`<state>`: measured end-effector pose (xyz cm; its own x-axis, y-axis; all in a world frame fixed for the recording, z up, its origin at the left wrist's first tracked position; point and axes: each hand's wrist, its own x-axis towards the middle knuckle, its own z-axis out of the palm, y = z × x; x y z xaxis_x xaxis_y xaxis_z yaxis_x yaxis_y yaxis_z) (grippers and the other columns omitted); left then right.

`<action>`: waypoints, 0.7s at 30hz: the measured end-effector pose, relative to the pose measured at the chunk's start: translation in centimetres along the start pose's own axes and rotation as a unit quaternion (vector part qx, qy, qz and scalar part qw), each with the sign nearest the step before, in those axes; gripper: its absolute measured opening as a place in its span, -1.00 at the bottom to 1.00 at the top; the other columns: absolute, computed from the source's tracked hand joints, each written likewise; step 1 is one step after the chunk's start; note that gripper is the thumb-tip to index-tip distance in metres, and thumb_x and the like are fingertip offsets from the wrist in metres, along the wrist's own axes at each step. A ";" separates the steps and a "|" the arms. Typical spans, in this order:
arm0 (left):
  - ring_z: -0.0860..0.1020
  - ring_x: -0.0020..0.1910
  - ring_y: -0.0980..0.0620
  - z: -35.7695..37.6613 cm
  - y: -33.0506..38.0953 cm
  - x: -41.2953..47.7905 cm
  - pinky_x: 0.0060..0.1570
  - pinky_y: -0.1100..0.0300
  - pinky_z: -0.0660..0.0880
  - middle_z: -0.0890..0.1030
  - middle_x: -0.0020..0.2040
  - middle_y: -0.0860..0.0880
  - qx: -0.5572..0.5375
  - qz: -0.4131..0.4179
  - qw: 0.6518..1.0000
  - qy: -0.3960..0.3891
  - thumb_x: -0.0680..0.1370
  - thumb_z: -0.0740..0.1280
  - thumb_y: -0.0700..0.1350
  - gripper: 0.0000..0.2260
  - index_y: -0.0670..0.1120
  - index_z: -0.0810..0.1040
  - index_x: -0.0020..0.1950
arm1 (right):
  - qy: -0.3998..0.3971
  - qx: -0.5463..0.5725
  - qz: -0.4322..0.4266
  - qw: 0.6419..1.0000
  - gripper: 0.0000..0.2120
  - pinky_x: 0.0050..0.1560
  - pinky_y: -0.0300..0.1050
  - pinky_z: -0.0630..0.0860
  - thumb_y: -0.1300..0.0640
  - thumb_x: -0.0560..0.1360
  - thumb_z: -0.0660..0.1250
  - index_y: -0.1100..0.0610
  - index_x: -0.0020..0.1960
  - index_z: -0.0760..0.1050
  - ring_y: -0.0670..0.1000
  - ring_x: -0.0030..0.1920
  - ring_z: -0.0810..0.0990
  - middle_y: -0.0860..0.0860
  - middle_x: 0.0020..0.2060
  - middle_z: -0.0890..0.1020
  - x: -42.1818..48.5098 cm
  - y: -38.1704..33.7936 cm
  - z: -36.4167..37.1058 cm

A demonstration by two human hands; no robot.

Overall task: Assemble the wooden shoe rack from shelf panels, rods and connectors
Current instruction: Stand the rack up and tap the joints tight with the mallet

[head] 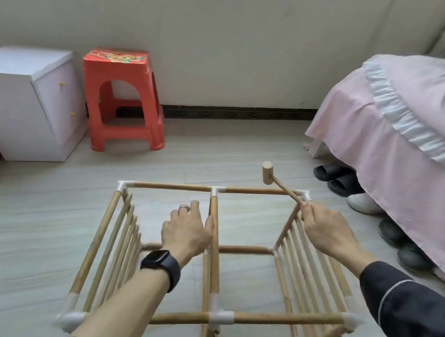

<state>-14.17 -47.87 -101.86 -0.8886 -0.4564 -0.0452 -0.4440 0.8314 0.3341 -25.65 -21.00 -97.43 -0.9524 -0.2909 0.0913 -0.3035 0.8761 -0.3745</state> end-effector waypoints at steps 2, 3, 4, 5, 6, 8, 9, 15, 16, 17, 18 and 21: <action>0.42 0.29 -0.19 1.7 3.5 -1.1 0.16 -0.11 0.41 0.40 0.39 -0.16 -0.048 -0.001 0.998 -0.028 0.62 0.11 0.17 -0.46 -0.06 0.17 0.52 | 0.011 0.009 0.035 0.999 -0.53 -0.16 0.07 0.33 -0.12 0.68 -0.10 0.07 -0.13 0.47 0.18 -0.17 0.49 0.07 -0.22 0.59 0.0 2.5 -0.1; 0.40 0.32 -0.21 2.6 5.0 -1.6 0.17 -0.11 0.43 0.31 0.47 -0.18 -0.053 -0.007 0.998 -0.041 0.62 0.14 0.16 -0.41 -0.08 0.09 0.56 | 0.022 0.028 0.056 0.998 -0.53 -0.12 0.07 0.35 -0.10 0.70 -0.08 0.08 -0.12 0.49 0.18 -0.14 0.50 0.08 -0.20 0.60 -0.2 3.9 -0.2; 0.36 0.35 -0.23 3.6 6.0 -2.1 0.19 -0.11 0.45 0.15 0.56 -0.22 -0.045 -0.015 0.997 -0.053 0.62 0.16 0.13 -0.36 -0.11 0.02 0.59 | 0.031 0.049 0.077 0.995 -0.54 -0.08 0.07 0.38 -0.08 0.71 -0.06 0.09 -0.12 0.50 0.19 -0.11 0.52 0.08 -0.18 0.61 -0.4 5.1 -0.2; 0.32 0.38 -0.25 4.5 6.6 -2.6 0.21 -0.10 0.47 -0.01 0.61 -0.25 -0.023 -0.019 0.998 -0.059 0.61 0.17 0.08 -0.32 -0.14 -0.04 0.62 | 0.041 0.067 0.093 0.993 -0.54 -0.07 0.06 0.38 -0.07 0.71 -0.05 0.09 -0.12 0.50 0.18 -0.09 0.53 0.06 -0.20 0.61 -0.6 6.2 -0.1; 0.30 0.39 -0.26 5.3 6.8 -2.9 0.21 -0.09 0.50 -0.13 0.62 -0.28 0.012 -0.015 0.998 -0.052 0.61 0.18 0.03 -0.31 -0.16 -0.08 0.62 | 0.052 0.081 0.105 0.990 -0.55 -0.08 0.04 0.37 -0.06 0.72 -0.04 0.09 -0.14 0.50 0.18 -0.09 0.53 0.03 -0.22 0.59 -0.7 7.3 0.0; 0.31 0.34 -0.26 6.3 6.8 -3.2 0.13 -0.07 0.54 -0.21 0.59 -0.36 0.076 0.007 0.997 -0.030 0.57 0.17 -0.05 -0.33 -0.15 -0.05 0.61 | 0.080 0.103 0.119 0.984 -0.57 -0.11 0.01 0.31 -0.05 0.72 -0.04 0.06 -0.16 0.47 0.11 -0.17 0.50 -0.04 -0.26 0.56 -0.9 8.7 0.1; 0.32 0.31 -0.27 6.5 6.7 -3.2 0.10 -0.07 0.54 -0.22 0.58 -0.39 0.094 0.015 0.995 -0.025 0.56 0.17 -0.06 -0.35 -0.14 0.00 0.59 | 0.105 0.117 0.123 0.980 -0.59 -0.13 0.01 0.29 -0.06 0.72 -0.03 0.04 -0.16 0.45 0.06 -0.22 0.48 -0.06 -0.27 0.55 -1.0 9.1 0.2; 0.31 0.29 -0.30 6.8 7.4 -2.8 0.05 -0.10 0.52 -0.23 0.56 -0.41 0.142 0.003 0.989 -0.032 0.52 0.19 -0.05 -0.42 -0.11 0.15 0.53 | 0.138 0.075 0.121 0.980 -0.61 -0.23 0.01 0.26 -0.12 0.72 -0.10 0.08 -0.05 0.36 0.08 -0.30 0.42 -0.03 -0.33 0.48 0.4 9.5 1.6; 0.31 0.28 -0.30 6.8 7.5 -2.7 0.03 -0.10 0.52 -0.23 0.55 -0.41 0.147 0.004 0.989 -0.032 0.52 0.19 -0.05 -0.42 -0.11 0.15 0.52 | 0.074 0.019 0.149 0.986 -0.60 -0.17 0.03 0.30 -0.12 0.71 -0.13 0.07 -0.02 0.37 0.13 -0.23 0.43 0.02 -0.27 0.50 0.8 9.4 2.0; 0.31 0.27 -0.30 6.8 7.5 -2.7 0.02 -0.10 0.52 -0.23 0.55 -0.41 0.149 0.004 0.988 -0.032 0.51 0.19 -0.05 -0.42 -0.11 0.16 0.51 | 0.027 -0.014 0.171 0.985 -0.58 -0.13 0.04 0.33 -0.10 0.71 -0.14 0.08 -0.01 0.40 0.16 -0.17 0.44 0.08 -0.20 0.53 1.2 9.5 2.1; 0.31 0.27 -0.30 6.8 7.4 -2.7 0.02 -0.10 0.53 -0.23 0.55 -0.41 0.148 0.004 0.988 -0.031 0.51 0.19 -0.05 -0.43 -0.12 0.17 0.50 | 0.016 -0.020 0.173 0.985 -0.56 -0.12 0.04 0.34 -0.09 0.70 -0.14 0.10 -0.02 0.43 0.16 -0.15 0.44 0.10 -0.17 0.56 1.6 9.6 2.2; 0.31 0.28 -0.30 6.9 7.3 -2.5 0.04 -0.13 0.55 -0.24 0.55 -0.41 0.155 0.008 0.988 -0.028 0.51 0.19 -0.04 -0.45 -0.12 0.20 0.49 | 0.141 0.073 0.113 0.981 -0.58 -0.22 0.02 0.27 -0.12 0.71 -0.10 0.07 -0.10 0.37 0.09 -0.28 0.44 0.00 -0.32 0.51 1.8 9.7 2.6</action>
<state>-16.01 -38.47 -105.78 -0.8970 -0.4314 -0.0961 -0.4359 0.8994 0.0322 -30.28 -14.00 -103.26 -0.9711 0.0396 0.2353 -0.0969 0.8357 -0.5406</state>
